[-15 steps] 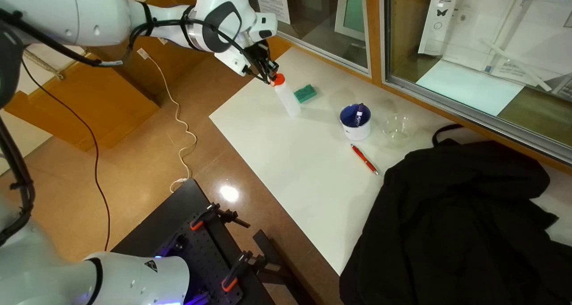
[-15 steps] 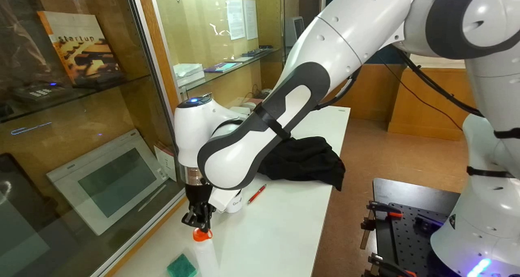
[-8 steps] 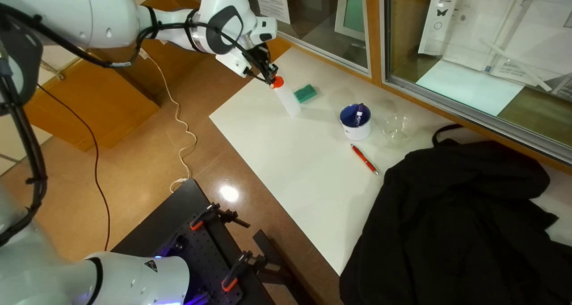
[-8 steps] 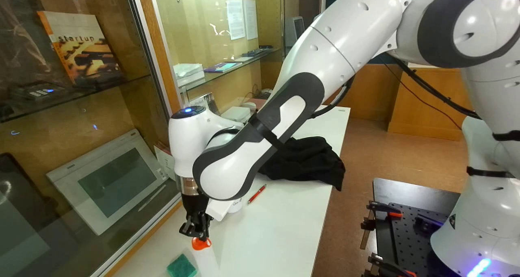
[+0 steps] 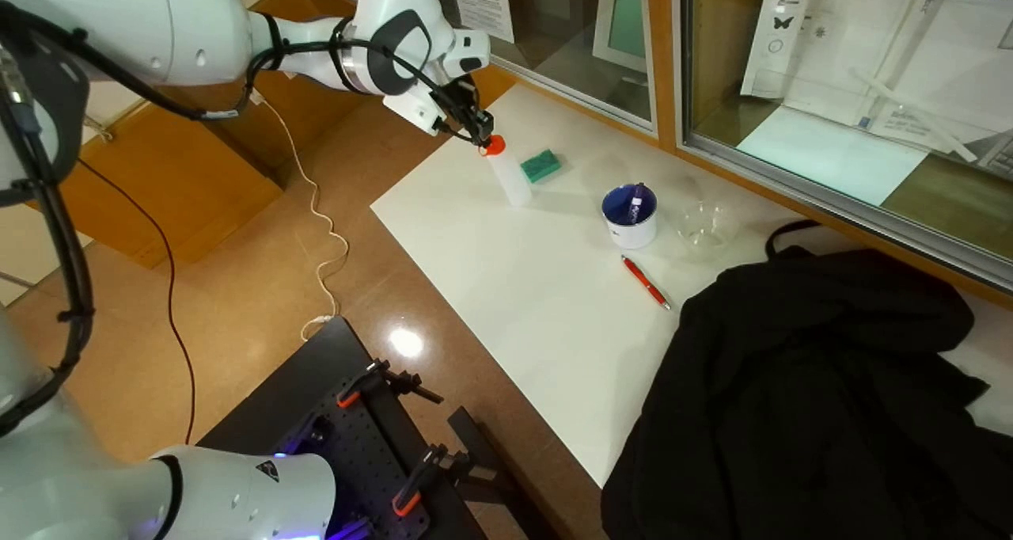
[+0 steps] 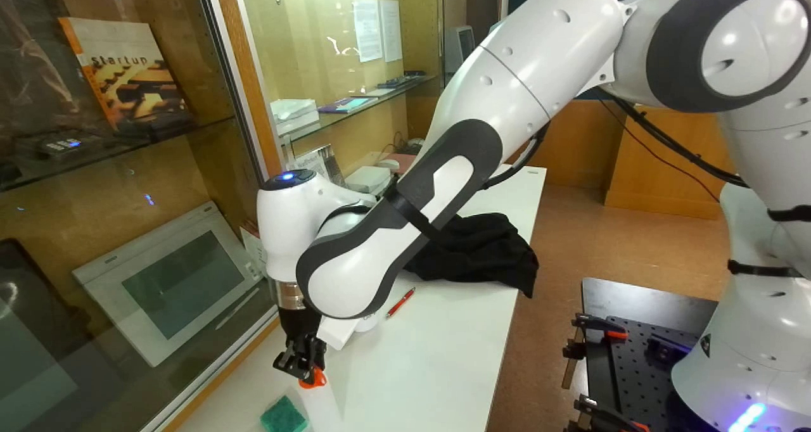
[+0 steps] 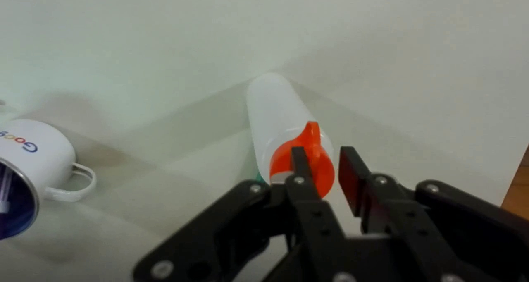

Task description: Uncover the squeeze bottle, move it to the left, and then cover it with the red lid

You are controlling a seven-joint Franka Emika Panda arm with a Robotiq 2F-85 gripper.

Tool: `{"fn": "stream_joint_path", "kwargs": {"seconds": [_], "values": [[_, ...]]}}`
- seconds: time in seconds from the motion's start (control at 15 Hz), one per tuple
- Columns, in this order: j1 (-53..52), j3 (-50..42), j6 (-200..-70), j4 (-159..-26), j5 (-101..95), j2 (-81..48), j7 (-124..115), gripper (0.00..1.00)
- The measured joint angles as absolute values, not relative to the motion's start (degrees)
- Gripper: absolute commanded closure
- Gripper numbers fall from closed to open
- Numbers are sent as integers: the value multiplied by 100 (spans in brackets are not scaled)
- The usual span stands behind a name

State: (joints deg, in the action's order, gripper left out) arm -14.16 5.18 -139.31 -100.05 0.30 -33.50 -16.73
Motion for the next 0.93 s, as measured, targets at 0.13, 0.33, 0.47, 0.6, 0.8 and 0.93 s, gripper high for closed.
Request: {"fn": "stream_joint_path", "kwargs": {"seconds": [0.13,0.33,0.47,0.6,0.8,0.93], "values": [[-1428,503,-13931,-9988,0,-3347,-1673,27],[-1450,469,-13931,-9969,-99,-3300,-1677,3],[-1453,463,-13931,-9969,-152,-3226,-1678,0],[-1454,463,-13931,-9969,-187,-3147,-1679,0],[-1459,460,-13923,-9971,-213,-3040,-1690,0],[-1461,456,-13788,-9984,-216,-2947,-1716,0]]}}
